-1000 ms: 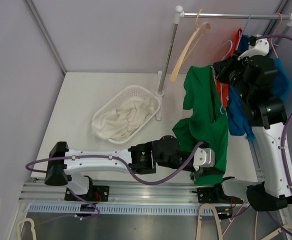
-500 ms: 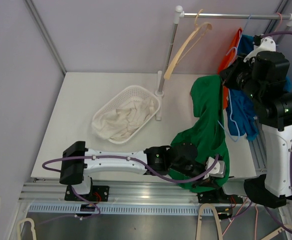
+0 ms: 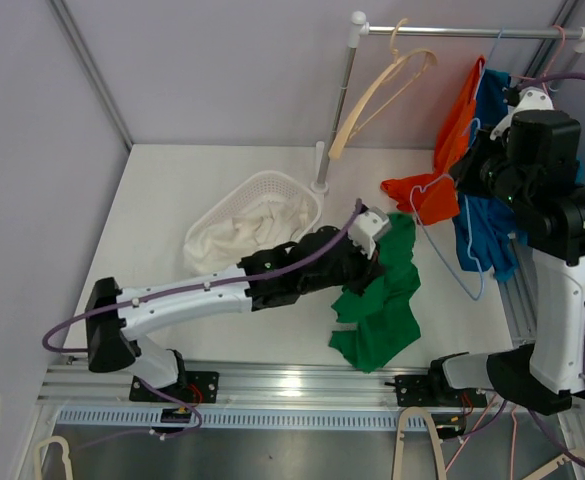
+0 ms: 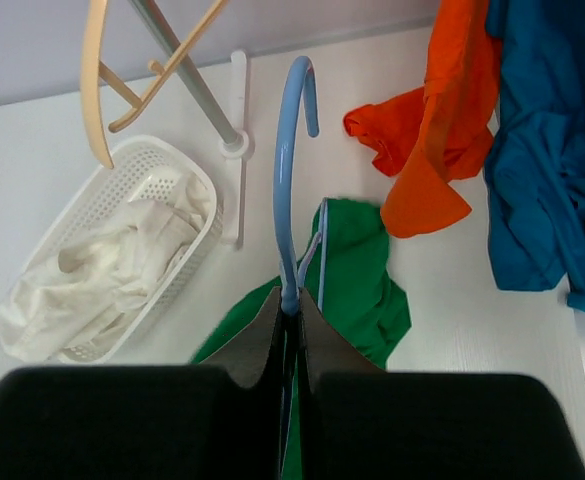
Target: Remove the t-shirt from the hanger
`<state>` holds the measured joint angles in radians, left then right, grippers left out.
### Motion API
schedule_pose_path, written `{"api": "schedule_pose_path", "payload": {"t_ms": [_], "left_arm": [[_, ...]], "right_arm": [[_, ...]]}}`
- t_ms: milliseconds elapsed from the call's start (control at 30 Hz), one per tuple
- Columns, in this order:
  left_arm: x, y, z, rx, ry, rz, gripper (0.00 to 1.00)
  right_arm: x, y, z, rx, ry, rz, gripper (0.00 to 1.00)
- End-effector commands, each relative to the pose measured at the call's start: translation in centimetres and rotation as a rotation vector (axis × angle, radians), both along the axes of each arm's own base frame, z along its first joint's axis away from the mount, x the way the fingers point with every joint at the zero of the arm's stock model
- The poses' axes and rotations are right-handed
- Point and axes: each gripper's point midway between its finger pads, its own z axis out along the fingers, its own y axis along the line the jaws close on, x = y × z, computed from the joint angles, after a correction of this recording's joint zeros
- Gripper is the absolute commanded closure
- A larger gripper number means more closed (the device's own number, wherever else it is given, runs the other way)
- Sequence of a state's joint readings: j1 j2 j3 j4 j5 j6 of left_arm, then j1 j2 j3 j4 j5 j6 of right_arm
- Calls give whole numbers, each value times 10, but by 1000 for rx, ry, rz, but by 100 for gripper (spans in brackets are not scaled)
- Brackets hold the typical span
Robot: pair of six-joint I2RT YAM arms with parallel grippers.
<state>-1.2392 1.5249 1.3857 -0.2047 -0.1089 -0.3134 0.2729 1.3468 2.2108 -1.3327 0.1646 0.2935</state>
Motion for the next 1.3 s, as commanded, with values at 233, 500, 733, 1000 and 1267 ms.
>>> {"api": "schedule_pose_path", "payload": {"t_ms": [233,500,733,1000,1267], "left_arm": [[2,79,102,-164,-33,91,99],[33,128,269,-370,-269,154,99],[112,176,359,-434,-503,436,99],[112,243,437,-539,-979,536,99],[136,239,448,-467,-1141,549,99]], "right_arm": [[11,5,48,62,-288,24,100],[71,11,89,86,-483,-13,100],[122,7,122,113,-637,-55,100],[164,-5,124,48,-653,-147,100],[188,-9,113,30,-646,-194,100]]}}
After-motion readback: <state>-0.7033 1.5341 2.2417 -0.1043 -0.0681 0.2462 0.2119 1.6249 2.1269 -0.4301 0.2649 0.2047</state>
